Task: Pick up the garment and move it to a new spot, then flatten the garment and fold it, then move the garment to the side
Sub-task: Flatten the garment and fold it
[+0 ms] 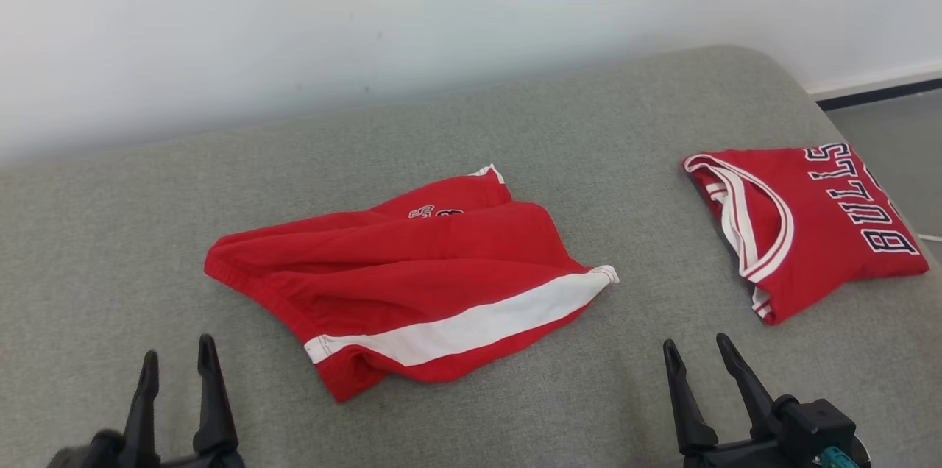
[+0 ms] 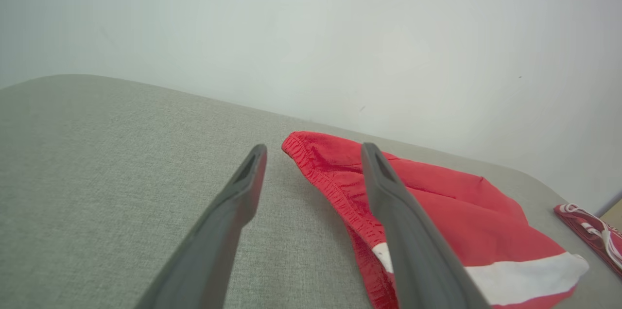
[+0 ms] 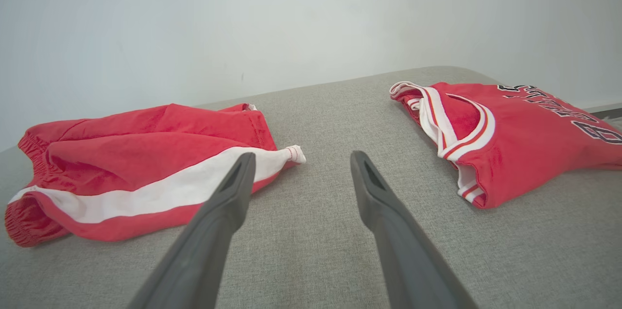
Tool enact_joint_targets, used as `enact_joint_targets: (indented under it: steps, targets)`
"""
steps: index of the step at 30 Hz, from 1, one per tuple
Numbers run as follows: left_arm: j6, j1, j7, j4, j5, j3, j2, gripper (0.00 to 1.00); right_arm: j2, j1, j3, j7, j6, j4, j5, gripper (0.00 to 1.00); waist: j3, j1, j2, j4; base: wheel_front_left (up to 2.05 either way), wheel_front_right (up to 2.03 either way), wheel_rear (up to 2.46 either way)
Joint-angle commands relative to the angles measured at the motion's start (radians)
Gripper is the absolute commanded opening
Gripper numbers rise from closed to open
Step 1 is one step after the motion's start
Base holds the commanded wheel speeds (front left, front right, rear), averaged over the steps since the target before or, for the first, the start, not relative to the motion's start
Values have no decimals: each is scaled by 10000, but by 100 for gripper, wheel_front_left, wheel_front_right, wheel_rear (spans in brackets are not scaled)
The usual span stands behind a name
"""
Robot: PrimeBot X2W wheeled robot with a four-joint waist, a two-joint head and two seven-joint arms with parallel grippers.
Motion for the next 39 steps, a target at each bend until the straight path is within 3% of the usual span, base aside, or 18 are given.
enact_joint_targets:
  steps: [1, 14, 39]
  targets:
    - [-181, 582, -27, -534, 482, 321, -234, 100, -71, 44, -67, -44, -28, 21, -40, 100, -219, 1, -1, 226, 0, 0, 0]
    - [-465, 2065, -28, -1921, 2402, 777, -580, 100, -251, 136, -590, -43, -28, 96, -116, 100, -724, 1, -1, 1013, 0, 0, 0]
    - [-661, 2964, -27, -725, 2581, 1190, -584, 100, -225, 406, -284, -43, -29, 521, -120, 100, -1245, 1, -1, 1312, 0, 0, 0]
